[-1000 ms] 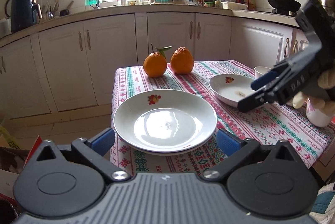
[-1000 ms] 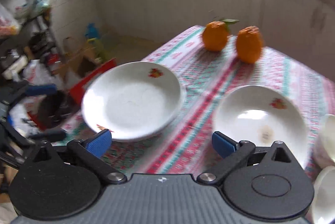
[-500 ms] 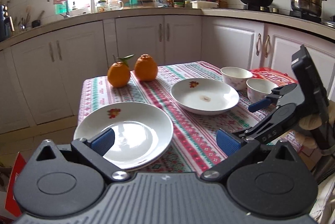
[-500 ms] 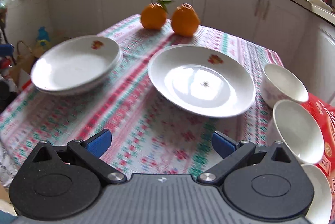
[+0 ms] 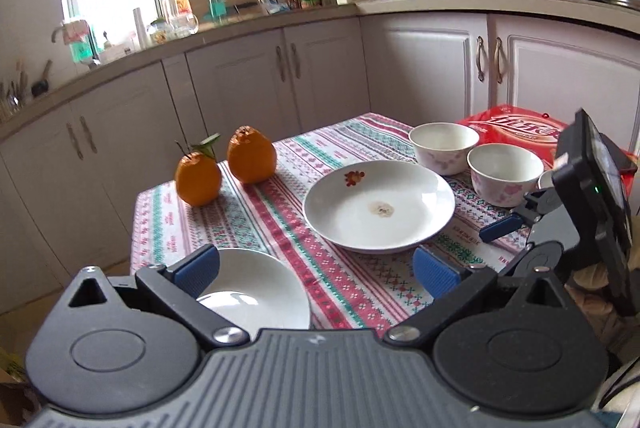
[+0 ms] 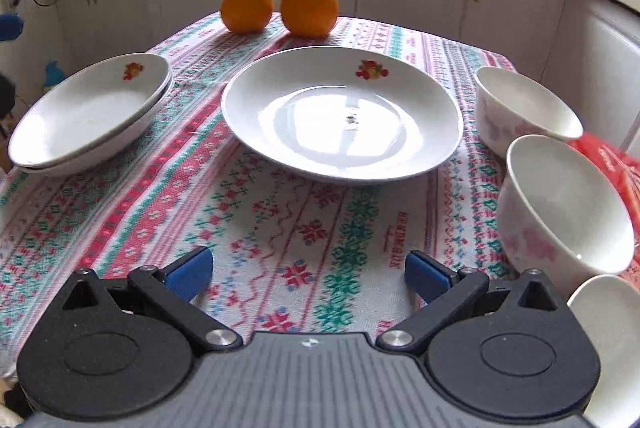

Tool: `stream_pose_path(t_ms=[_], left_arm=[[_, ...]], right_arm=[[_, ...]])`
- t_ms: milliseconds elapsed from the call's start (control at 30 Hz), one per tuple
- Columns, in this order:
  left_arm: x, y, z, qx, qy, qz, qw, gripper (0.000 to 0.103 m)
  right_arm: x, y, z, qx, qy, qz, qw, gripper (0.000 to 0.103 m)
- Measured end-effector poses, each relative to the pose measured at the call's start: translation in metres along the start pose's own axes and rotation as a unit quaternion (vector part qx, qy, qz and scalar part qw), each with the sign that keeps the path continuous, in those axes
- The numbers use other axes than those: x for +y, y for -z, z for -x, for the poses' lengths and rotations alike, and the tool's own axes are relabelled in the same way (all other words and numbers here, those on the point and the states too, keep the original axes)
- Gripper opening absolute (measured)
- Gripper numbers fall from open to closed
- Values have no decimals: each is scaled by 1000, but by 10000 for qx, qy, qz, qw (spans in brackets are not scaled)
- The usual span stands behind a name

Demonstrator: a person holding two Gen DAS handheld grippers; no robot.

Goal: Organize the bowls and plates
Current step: 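Lower the stacked plates onto the tablecloth with the left tool and release, then move the open left tool to the rim of the flat white plate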

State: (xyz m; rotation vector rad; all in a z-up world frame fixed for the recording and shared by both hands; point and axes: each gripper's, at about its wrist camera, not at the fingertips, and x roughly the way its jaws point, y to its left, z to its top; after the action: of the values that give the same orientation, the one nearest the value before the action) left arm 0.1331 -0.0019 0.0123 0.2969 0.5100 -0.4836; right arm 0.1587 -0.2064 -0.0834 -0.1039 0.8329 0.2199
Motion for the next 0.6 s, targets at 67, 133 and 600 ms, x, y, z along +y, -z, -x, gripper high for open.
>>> stream_pose_path(t_ms=[67, 133, 600], left_arm=[[5, -9, -11, 135, 198, 200, 9995, 102], [11, -18, -23, 224, 308, 361, 9986, 102], [12, -66, -113, 833, 1181, -32, 9895, 102]], right_arm=[[-1, 0, 0, 6, 14, -38, 10000, 103], [0, 1, -1, -46, 58, -76, 9999, 103], [-4, -11, -14, -92, 9, -27, 10000, 103]])
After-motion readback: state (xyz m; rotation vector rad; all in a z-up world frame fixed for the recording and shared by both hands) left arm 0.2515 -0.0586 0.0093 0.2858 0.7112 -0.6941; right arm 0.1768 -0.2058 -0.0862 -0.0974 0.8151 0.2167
